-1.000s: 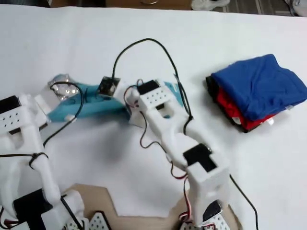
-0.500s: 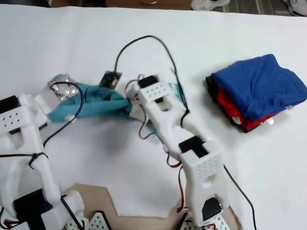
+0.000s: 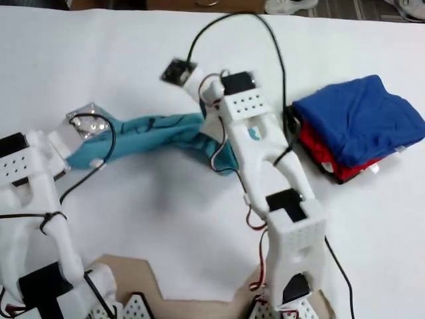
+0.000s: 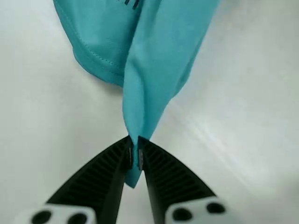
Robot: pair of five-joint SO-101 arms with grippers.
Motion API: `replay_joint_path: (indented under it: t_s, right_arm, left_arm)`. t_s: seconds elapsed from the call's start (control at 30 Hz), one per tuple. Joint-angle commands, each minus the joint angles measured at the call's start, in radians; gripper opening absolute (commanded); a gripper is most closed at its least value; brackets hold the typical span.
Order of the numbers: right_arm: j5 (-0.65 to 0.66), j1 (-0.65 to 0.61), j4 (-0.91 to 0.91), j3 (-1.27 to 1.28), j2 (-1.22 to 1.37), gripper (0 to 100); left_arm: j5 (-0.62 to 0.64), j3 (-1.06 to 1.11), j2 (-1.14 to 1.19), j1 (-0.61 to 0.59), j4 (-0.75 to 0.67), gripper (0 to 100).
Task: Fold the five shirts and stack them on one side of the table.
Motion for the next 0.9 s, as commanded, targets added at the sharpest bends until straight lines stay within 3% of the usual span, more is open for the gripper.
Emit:
replay_joint_path:
  t_s: [0.0,0.33,0.47,0.6,0.87]
  right_arm:
    - [0.011,-0.021,0.056,-0.104,-0.148,2.2]
    - [0.003,-0.059,0.140,-0.155,-0.237,2.2]
    - [0.002,-0.082,0.122,-0.006,-0.177,2.3]
    - [0.005,-0.088,-0.007,0.124,-0.102,3.0]
    - [0.011,-0.084,-0.111,0.087,0.087,34.2]
  left_arm:
    - [0.009,-0.045,-0.055,0.006,0.002,2]
    - [0.089,-0.274,-0.049,0.061,0.173,2]
    - [0.087,-0.237,-0.049,0.061,0.169,2]
    - [0.086,-0.194,-0.049,0.063,0.152,2]
    - [0.086,-0.162,-0.049,0.060,0.132,2]
